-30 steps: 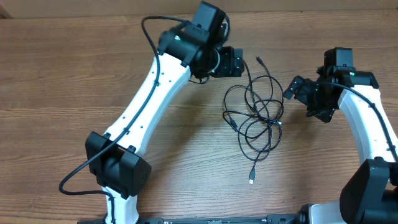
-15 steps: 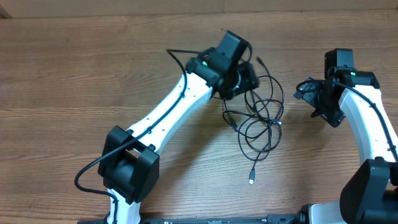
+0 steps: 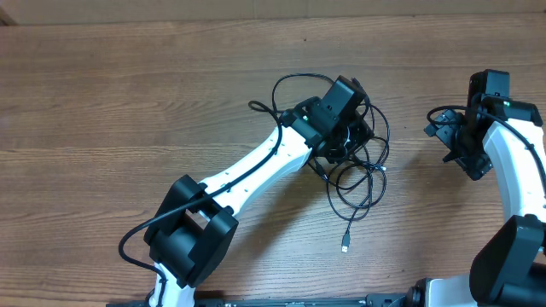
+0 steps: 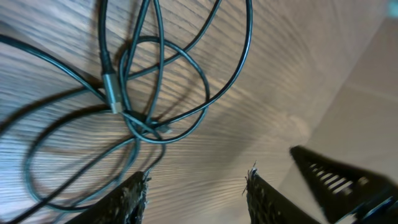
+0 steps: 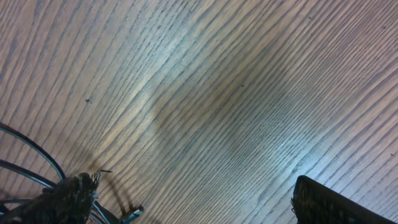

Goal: Untangle cables

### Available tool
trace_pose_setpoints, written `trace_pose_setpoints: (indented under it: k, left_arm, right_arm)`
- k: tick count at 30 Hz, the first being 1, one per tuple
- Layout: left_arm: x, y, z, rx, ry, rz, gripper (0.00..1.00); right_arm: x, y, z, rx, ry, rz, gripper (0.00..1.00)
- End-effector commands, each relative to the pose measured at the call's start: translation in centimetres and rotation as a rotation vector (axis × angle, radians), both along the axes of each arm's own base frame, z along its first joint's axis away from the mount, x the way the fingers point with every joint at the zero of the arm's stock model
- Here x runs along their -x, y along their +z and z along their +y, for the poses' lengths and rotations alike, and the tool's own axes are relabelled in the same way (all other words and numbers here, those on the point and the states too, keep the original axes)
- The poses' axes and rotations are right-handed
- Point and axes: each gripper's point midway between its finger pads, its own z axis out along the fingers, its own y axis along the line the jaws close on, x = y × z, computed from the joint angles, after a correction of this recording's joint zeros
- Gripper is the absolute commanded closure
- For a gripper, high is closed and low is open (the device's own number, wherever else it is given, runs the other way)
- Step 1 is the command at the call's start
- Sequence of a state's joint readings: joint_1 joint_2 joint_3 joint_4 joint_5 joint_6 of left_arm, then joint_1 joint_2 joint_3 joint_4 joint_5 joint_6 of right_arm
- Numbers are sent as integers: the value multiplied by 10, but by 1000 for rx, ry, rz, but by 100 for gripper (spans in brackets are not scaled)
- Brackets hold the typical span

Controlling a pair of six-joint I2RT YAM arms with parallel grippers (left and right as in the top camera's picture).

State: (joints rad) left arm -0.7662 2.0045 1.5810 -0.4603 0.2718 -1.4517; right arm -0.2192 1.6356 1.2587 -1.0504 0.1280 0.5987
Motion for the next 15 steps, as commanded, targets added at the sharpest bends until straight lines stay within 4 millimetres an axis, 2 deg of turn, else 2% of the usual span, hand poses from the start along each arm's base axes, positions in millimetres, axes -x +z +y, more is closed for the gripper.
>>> trace_pose_setpoints:
  k: [1, 5, 10, 15]
  left_arm:
    - [1, 5, -5, 70, 113, 47, 46]
    - [0, -6, -16, 102, 134, 66, 47]
    - [7, -35, -23, 86, 179, 150, 46]
    - [4, -61, -33, 98, 171, 169, 47]
  right_arm:
    - [-5, 12, -1, 9, -8, -40, 0]
    - [-5, 12, -1, 9, -8, -40, 0]
    - [-5, 12, -1, 9, -8, -39, 0]
    - [-5, 12, -1, 8, -8, -39, 0]
